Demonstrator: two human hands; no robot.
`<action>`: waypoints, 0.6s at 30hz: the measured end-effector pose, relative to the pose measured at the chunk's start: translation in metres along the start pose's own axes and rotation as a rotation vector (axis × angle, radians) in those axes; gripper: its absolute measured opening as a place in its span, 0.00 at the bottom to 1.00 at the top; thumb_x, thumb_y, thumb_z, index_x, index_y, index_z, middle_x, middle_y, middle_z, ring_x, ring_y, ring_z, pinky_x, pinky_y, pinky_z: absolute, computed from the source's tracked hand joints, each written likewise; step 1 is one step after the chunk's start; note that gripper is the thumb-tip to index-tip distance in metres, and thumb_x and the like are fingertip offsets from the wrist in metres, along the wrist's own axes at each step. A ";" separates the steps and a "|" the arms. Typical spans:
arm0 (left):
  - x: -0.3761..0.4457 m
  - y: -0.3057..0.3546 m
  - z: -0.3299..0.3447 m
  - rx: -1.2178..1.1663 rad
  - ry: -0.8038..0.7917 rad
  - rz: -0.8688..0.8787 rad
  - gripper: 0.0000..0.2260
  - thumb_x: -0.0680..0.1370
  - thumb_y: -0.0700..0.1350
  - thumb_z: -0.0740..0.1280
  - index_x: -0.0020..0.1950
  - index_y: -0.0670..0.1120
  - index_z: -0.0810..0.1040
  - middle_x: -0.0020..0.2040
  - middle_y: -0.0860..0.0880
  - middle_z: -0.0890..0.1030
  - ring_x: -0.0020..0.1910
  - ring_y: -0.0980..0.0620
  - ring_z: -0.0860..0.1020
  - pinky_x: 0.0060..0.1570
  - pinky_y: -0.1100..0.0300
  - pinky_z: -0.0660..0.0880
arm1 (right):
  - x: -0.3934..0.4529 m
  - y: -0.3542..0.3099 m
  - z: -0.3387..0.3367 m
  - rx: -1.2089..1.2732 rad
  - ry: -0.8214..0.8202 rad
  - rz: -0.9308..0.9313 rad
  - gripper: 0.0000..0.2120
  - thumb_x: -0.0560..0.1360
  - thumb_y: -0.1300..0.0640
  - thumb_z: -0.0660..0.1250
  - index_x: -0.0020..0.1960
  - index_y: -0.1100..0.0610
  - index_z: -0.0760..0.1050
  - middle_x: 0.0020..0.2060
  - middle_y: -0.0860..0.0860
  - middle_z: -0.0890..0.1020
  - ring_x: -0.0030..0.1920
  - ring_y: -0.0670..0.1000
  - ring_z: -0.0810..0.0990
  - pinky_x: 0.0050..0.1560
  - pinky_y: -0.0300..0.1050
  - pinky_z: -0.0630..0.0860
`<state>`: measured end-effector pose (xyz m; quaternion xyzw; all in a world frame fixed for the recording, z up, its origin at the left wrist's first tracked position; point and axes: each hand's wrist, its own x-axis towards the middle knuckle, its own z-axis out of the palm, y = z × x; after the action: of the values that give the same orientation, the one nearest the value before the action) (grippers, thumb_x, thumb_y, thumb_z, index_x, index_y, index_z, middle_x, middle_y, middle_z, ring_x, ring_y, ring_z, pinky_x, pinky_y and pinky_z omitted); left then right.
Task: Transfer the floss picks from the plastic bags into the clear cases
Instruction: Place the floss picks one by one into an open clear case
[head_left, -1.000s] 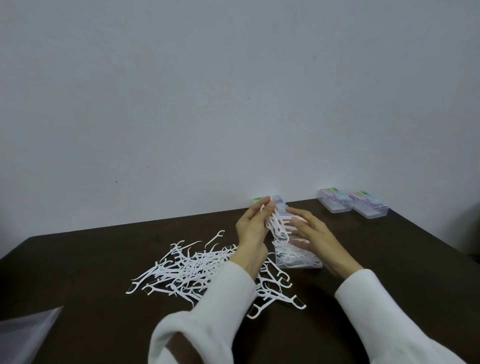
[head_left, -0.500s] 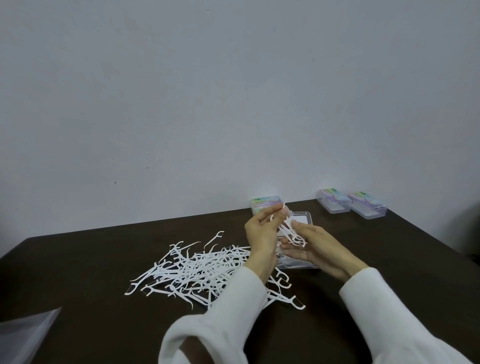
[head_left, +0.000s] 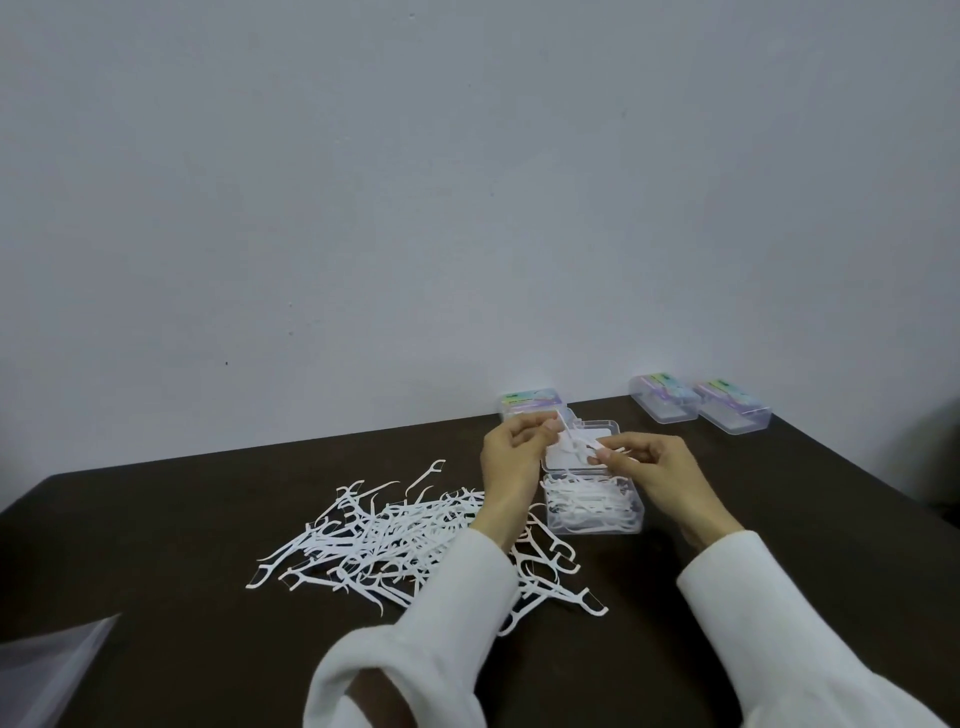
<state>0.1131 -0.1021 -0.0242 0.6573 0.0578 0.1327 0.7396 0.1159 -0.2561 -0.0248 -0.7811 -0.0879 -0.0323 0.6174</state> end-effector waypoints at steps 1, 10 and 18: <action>0.002 -0.002 -0.004 0.076 0.006 0.001 0.04 0.74 0.40 0.70 0.47 0.47 0.82 0.49 0.46 0.84 0.50 0.51 0.81 0.51 0.59 0.78 | 0.002 0.002 -0.002 -0.068 0.025 -0.008 0.04 0.71 0.60 0.70 0.46 0.53 0.81 0.43 0.49 0.82 0.44 0.45 0.80 0.46 0.40 0.76; 0.004 -0.011 -0.019 0.378 -0.123 -0.060 0.13 0.69 0.29 0.70 0.48 0.44 0.81 0.43 0.48 0.82 0.46 0.53 0.80 0.50 0.63 0.76 | 0.004 0.015 -0.005 -0.479 -0.121 -0.059 0.13 0.73 0.55 0.69 0.41 0.36 0.77 0.47 0.40 0.80 0.56 0.47 0.77 0.65 0.59 0.67; 0.004 -0.013 -0.016 0.362 -0.136 -0.023 0.15 0.67 0.33 0.75 0.52 0.42 0.80 0.44 0.49 0.81 0.41 0.57 0.79 0.43 0.69 0.76 | 0.000 0.009 -0.008 -0.373 -0.132 -0.145 0.15 0.72 0.68 0.67 0.51 0.51 0.80 0.45 0.43 0.81 0.45 0.37 0.76 0.40 0.27 0.72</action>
<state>0.1147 -0.0869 -0.0391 0.7862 0.0380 0.0669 0.6131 0.1179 -0.2658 -0.0319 -0.8737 -0.1768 -0.0414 0.4513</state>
